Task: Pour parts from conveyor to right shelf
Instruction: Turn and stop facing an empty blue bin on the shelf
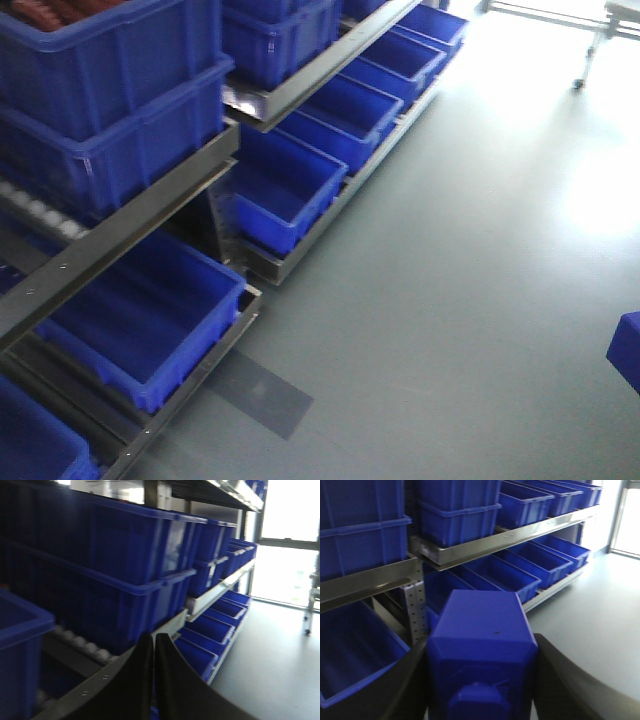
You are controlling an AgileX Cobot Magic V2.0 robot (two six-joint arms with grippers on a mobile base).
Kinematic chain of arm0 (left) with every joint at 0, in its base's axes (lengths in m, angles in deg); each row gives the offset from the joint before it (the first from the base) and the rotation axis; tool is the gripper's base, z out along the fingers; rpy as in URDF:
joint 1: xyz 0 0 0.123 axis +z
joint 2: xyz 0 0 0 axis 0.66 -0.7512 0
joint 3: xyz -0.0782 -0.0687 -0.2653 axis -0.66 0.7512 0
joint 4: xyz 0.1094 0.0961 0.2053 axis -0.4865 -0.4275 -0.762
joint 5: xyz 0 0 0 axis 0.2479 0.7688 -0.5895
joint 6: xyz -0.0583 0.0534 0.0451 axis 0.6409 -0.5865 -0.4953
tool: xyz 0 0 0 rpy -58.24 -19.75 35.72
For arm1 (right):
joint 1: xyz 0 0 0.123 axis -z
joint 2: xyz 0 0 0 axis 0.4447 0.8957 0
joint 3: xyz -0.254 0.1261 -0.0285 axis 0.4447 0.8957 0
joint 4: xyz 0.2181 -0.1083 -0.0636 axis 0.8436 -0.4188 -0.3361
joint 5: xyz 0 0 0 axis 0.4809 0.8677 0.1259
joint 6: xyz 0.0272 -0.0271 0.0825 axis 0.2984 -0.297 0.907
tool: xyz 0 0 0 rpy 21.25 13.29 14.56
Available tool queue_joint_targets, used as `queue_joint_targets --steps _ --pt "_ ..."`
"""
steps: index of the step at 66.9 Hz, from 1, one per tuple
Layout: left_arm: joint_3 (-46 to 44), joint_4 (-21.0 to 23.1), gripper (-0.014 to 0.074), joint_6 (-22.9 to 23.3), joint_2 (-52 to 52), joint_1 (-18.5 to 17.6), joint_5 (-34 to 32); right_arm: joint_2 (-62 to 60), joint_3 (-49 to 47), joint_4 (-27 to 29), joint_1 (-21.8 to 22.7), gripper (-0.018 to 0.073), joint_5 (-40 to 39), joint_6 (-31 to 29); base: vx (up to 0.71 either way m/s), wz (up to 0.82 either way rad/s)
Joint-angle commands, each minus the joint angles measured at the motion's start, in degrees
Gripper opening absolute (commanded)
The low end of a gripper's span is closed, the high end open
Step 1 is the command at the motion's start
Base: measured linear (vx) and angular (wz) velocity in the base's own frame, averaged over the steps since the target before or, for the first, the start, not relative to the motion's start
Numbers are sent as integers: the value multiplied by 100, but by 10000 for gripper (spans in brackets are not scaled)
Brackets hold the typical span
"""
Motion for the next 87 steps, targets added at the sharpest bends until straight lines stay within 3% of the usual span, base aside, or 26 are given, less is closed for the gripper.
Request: queue_joint_targets --steps 1,60,87 --pt "154 51 -6 39 60 -12 -452 53 -163 -21 -3 -1 -483 -48 26 102" --pt "154 51 -6 39 60 -12 -452 53 -163 -21 -3 -1 -483 -48 21 82" --pt "154 51 -6 39 60 -12 -452 53 -163 -21 -3 -1 -483 -48 16 33"
